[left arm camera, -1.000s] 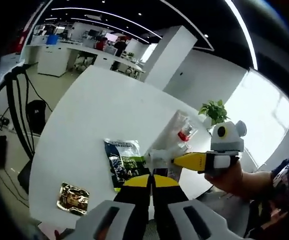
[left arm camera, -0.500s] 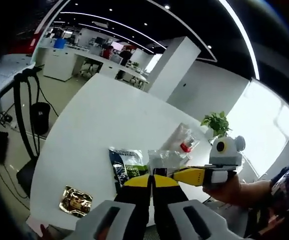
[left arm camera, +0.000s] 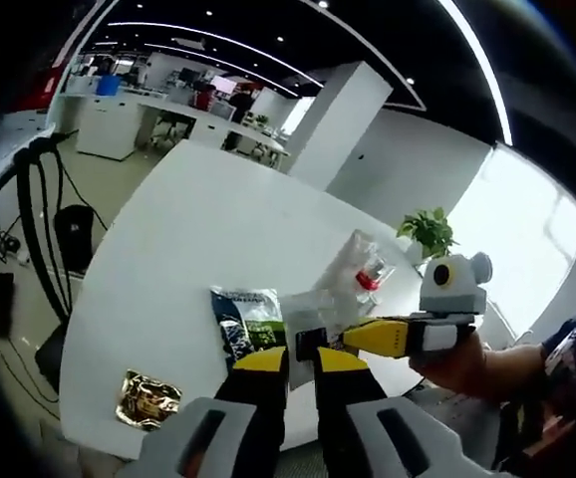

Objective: Arrange the skincare products in the storage area until every visible bottle or jar stands upright without overlapping.

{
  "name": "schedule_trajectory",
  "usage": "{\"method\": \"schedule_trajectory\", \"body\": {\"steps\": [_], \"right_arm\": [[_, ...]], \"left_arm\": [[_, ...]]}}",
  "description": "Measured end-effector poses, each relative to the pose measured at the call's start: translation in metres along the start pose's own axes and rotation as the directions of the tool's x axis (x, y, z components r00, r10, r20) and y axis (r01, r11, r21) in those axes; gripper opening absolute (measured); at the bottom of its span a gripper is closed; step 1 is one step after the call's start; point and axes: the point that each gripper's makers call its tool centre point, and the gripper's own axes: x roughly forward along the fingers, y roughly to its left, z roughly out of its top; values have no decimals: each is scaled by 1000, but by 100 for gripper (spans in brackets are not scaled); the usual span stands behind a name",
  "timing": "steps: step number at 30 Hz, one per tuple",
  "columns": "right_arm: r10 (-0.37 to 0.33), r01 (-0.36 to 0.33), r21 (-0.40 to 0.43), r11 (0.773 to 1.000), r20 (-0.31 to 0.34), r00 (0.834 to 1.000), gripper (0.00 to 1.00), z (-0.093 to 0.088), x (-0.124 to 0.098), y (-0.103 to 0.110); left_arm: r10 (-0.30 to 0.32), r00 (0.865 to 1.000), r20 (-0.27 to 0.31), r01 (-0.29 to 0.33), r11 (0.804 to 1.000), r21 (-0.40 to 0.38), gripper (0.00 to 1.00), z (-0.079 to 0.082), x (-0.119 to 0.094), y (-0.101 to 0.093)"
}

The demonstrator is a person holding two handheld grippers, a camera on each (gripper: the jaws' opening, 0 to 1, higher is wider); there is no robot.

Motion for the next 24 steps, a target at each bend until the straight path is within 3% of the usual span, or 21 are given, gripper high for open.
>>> {"method": "schedule_trajectory", "body": {"steps": [8,13,18,24], "right_arm": [[-41,41,-17,999,-53,998,1,-14,7,-3],[-68,64,-66,996,-48,997,1,-14,7,-8],[-81,78,-92,993,-26,996,3,-8,5,-11],[-82,81,-94,992,-11,997,2,-4,3,-12]], "left_arm": [[63,998,-19,-62,998,21,1,-2,0,9],[84,996,-21,-82,994,78,1,-2,0,12],[71,997,-25,-68,994,83,0,-3,1,10],[100,994,-45,-95,989,110,0,-7,2,13]]}}
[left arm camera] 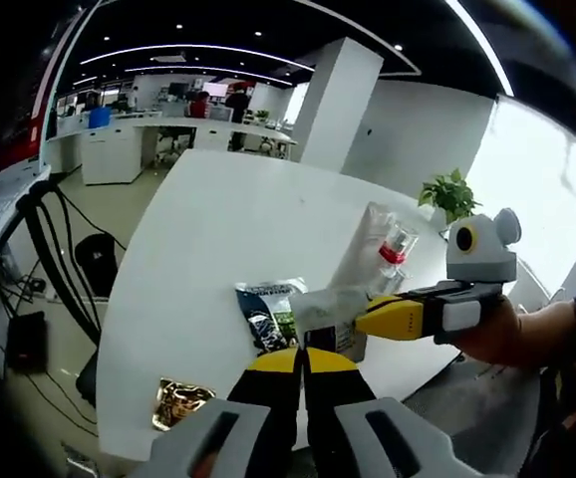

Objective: Arrange the skincare products in the storage area until every visible bottle or jar stands upright without overlapping.

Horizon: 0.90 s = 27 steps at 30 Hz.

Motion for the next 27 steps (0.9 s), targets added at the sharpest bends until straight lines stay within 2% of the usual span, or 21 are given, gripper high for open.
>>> {"method": "schedule_trajectory", "body": {"steps": [6,10,13,16,20,24,27], "right_arm": [[-26,26,-3,1000,-15,1000,0,-4,3,-3],[-89,86,-145,986,-15,996,0,-6,6,-6],[-121,114,-212,970,-18,993,0,-8,11,-5],[-151,141,-241,960,-21,988,0,-6,19,-6],[-227,216,-248,944,-14,974,1,4,31,-15],[-291,273,-356,894,3,957,1,15,45,-20],[-308,280,-393,876,-9,951,1,19,58,-19]], "left_arm": [[26,999,-28,-27,998,-48,0,-3,2,7],[50,997,-62,-52,998,-35,0,-7,5,9],[92,990,-105,-93,996,-8,1,-11,5,15],[131,985,-114,-129,991,19,1,-6,6,21],[151,984,-98,-151,988,4,1,8,6,31],[183,977,-107,-184,983,-2,1,18,10,42],[234,963,-131,-236,972,8,1,28,10,56]]}}
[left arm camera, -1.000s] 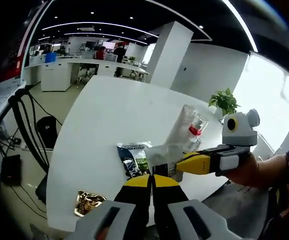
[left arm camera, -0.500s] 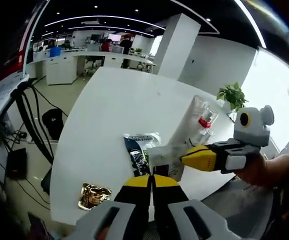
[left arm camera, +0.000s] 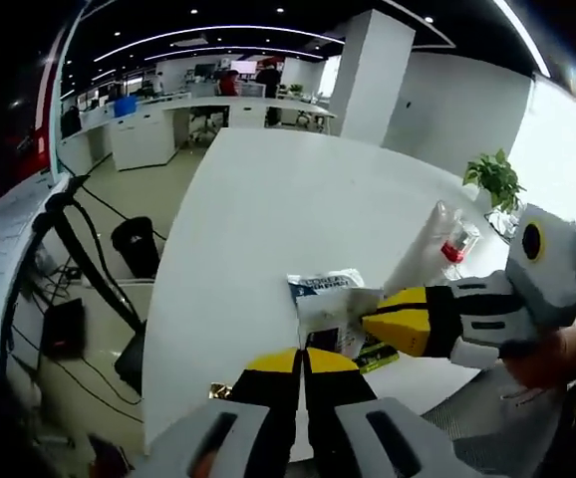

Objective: Arrange the skincare products in the storage area until every visible bottle or jar stands upright without overlapping.

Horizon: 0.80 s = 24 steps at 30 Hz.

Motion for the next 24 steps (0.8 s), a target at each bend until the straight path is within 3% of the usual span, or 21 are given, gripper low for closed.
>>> {"method": "schedule_trajectory", "body": {"steps": [8,11,16,24], "right_arm": [[-50,50,-3,999,-25,998,1,13,32,-17],[-92,89,-90,992,-33,995,1,18,44,-24],[-103,95,-94,991,-86,991,0,11,63,-28],[-102,102,-11,995,-201,974,1,-19,84,-40]], "left_arm": [[49,999,1,-48,996,-69,2,30,15,24],[79,996,-41,-82,993,-82,2,29,29,34],[121,989,-81,-127,989,-72,2,27,49,48],[94,984,-154,-112,987,-116,2,6,76,59]]}}
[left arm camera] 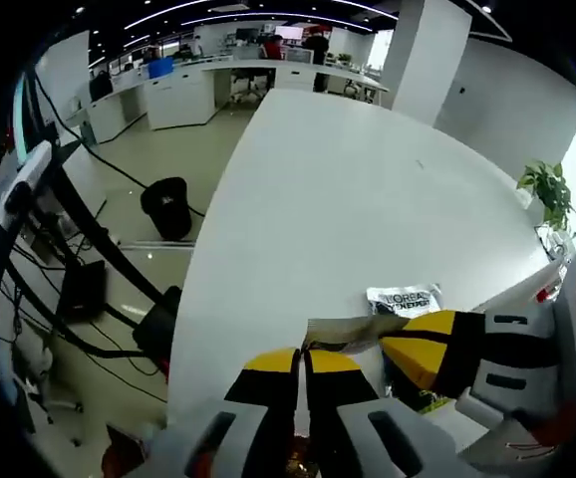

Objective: Arrange the skincare products in the storage area until every visible bottle or jar stands upright without overlapping.

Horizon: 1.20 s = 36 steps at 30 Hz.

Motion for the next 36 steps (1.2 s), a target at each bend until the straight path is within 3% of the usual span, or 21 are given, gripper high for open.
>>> {"method": "schedule_trajectory", "body": {"steps": [3,5,7,8,11,13,16,21,28,36], "right_arm": [[-20,18,-77,997,-35,999,1,-9,8,-5],[-27,23,-78,997,-60,998,1,-16,15,-7],[-23,21,-30,999,-88,996,1,-22,21,-10],[-24,25,10,1000,-88,996,1,-23,22,-10],[-22,23,4,1000,-80,997,1,-20,25,-12],[-25,26,3,1000,-81,996,1,-21,27,-13],[-27,36,66,997,-126,992,1,-31,31,-16],[-33,53,96,994,-201,979,0,-52,31,-19],[-53,49,-27,998,-145,988,1,-42,24,-13],[-49,45,-57,997,-75,996,1,-24,15,-13]], "left_arm": [[-19,1000,0,19,1000,-4,2,-6,9,1],[-41,999,-26,41,999,-16,2,-14,17,0],[-34,999,-40,34,999,7,2,-15,20,0],[-21,1000,-8,22,999,27,2,-11,21,2],[-14,1000,18,14,1000,23,2,-10,25,4],[-24,999,27,25,1000,-8,2,-10,28,6],[-38,999,3,38,998,-59,3,-15,31,7],[-42,999,16,43,996,-77,2,-17,38,5],[41,999,21,-42,997,59,2,-20,44,11],[32,997,72,-36,998,54,9,-8,38,9]]}}
